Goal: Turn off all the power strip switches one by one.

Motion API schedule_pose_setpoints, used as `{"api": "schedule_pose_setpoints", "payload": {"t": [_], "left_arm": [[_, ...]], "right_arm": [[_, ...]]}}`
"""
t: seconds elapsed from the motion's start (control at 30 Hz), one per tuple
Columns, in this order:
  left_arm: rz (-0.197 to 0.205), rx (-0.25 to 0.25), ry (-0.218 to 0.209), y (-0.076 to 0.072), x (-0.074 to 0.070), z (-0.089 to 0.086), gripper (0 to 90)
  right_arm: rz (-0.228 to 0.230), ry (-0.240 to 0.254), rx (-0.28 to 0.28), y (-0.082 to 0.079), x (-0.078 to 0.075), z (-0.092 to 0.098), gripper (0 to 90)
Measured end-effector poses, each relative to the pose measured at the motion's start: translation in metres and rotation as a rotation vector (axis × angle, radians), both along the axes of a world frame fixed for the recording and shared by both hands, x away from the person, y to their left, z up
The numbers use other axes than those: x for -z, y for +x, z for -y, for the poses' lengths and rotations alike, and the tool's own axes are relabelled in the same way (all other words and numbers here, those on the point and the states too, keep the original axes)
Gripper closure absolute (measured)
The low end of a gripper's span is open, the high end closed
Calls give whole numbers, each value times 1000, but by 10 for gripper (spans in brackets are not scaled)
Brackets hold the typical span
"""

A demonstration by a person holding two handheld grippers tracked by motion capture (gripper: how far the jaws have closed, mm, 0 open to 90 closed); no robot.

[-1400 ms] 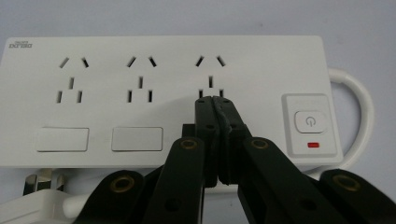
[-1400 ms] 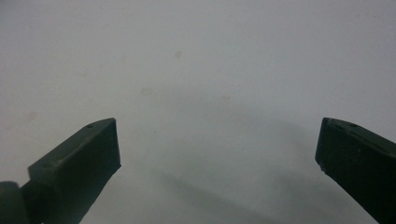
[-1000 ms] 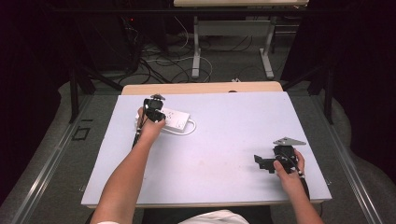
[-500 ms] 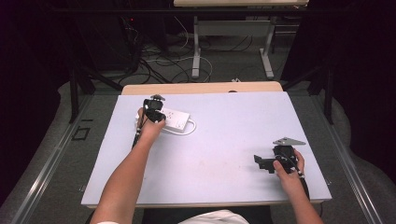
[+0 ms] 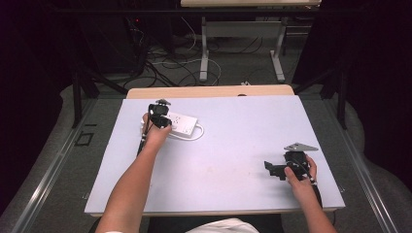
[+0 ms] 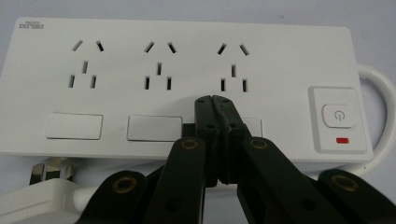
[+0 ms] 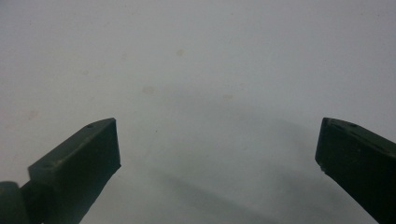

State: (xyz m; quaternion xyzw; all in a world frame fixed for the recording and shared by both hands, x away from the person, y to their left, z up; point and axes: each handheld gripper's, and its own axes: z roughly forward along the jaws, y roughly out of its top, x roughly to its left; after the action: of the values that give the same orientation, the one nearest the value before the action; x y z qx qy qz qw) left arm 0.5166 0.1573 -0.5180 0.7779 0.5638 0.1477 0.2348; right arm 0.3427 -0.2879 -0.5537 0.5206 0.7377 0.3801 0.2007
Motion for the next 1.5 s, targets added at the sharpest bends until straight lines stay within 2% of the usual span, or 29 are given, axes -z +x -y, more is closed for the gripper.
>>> {"api": "schedule_pose_setpoints", "payload": {"t": [0.23,0.4,0.5,0.57,0.77,1.03,1.17,1.23,1.5], "left_arm": [[-9,8,3,1,-1,0,900],[2,14,10,2,0,1,900],[-18,26,19,4,-2,2,900],[-13,25,17,5,-3,2,900],[1,31,21,8,-11,0,900],[29,9,11,11,-26,-10,900],[29,8,9,11,-30,-15,900],[38,11,11,11,-29,-16,900],[21,-5,25,14,-23,-25,900]], "right_arm": [[-3,0,0,0,0,-1,0],[-5,2,1,0,1,0,0],[-5,1,0,0,1,0,0],[-5,0,-1,0,1,0,0],[-4,0,-2,0,1,0,0],[-5,2,-2,0,0,0,0],[-4,1,-1,1,1,0,0],[-3,-2,-3,1,1,0,0],[-6,-4,-3,1,1,0,0]]}}
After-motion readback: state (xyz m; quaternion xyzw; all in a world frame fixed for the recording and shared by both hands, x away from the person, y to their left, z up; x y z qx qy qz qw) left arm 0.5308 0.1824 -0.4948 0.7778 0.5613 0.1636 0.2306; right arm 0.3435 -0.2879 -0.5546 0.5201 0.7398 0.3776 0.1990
